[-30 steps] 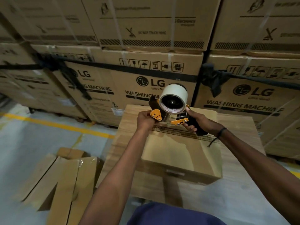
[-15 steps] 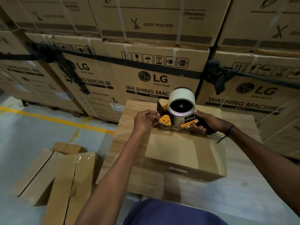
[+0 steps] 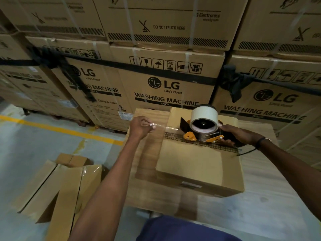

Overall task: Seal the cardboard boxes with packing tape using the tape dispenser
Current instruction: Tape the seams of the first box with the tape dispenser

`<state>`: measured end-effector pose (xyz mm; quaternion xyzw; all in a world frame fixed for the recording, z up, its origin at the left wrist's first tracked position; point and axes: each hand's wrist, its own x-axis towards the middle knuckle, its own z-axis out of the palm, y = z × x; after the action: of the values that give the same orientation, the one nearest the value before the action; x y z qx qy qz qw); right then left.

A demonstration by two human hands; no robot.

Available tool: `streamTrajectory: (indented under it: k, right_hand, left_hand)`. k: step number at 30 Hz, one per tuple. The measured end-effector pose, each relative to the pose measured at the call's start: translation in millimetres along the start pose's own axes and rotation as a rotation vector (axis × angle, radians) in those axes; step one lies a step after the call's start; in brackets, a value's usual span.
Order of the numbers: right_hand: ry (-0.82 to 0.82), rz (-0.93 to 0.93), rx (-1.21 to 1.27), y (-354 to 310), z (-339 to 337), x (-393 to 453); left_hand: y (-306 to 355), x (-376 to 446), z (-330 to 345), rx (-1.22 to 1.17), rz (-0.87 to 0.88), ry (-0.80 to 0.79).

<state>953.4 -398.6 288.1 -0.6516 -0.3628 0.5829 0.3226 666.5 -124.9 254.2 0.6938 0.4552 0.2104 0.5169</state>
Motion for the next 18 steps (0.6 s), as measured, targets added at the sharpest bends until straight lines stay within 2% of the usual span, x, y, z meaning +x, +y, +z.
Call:
streamTrajectory:
  k: [3, 9, 18]
  right_hand:
    - [0.01, 0.018, 0.08, 3.9, -10.0, -9.4]
    - [0.035, 0.041, -0.063, 10.9, -24.7, -4.3]
    - [0.006, 0.048, -0.097, 16.9, -21.2, -2.4]
  left_hand:
    - [-2.0, 3.8, -7.0, -0.046, 0.006, -0.029]
    - [-4.3, 4.7, 6.9, -0.09, 0.012, -0.048]
    - [-39.5, 7.5, 32.3, -0.02, -0.03, -0.024]
